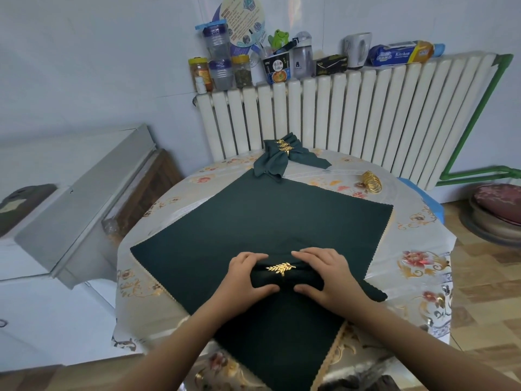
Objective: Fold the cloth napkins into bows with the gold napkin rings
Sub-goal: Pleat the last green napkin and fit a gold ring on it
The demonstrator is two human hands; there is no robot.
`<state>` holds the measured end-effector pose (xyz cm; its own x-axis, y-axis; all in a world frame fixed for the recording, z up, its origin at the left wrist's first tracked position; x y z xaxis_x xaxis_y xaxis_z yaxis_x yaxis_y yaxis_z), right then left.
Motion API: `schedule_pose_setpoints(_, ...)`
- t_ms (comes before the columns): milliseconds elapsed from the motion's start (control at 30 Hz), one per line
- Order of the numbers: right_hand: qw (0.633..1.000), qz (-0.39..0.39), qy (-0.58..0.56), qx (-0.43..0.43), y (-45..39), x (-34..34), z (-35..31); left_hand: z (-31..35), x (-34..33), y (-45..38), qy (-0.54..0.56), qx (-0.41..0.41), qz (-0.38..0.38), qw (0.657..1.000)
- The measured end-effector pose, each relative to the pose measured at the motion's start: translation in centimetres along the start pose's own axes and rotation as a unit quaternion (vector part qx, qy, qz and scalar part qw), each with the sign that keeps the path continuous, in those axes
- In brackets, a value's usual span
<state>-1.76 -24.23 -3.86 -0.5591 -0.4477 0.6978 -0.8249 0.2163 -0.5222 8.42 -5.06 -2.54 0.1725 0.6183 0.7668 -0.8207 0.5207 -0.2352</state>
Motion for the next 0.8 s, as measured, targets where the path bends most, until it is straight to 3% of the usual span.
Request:
schedule_pose_setpoints(200,0.999,-0.035,0.014,0.025,-2.1,-2.1,-1.8,0.1,0.0,0.8,-0.017,0.024,0.070,0.997)
schedule_pose_setpoints(400,0.999,-0.004,-0.026,-0.036,-2.0,-2.7,-1.7,0.9,0.4,1.6,-0.080,-0.052,0.116,0.989)
schedule_pose_setpoints(567,0.998,0.030,-0.004,-0.055,-1.6,-2.9,-1.5,0.6,0.8,2.3,-0.055,-0.089,0.096,0.990)
schedule_pose_setpoints(801,0.997,0.048,0.042,0.030,-1.1,-3.1,-1.4,0.3,1.5,2.9,-0.020,-0.092,0.010,0.996)
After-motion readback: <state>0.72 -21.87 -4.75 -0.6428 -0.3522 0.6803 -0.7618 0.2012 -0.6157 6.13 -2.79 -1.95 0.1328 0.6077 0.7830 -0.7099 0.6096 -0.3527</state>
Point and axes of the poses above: each hand's wrist, its own y-axis away from the middle knuckle, its own x-axis out of the back of the hand, z = x × y, the point moved 2 cm from there along -y, towards the middle knuckle, and after that the axes turned 15 degrees about z, right-handed, at the moved point
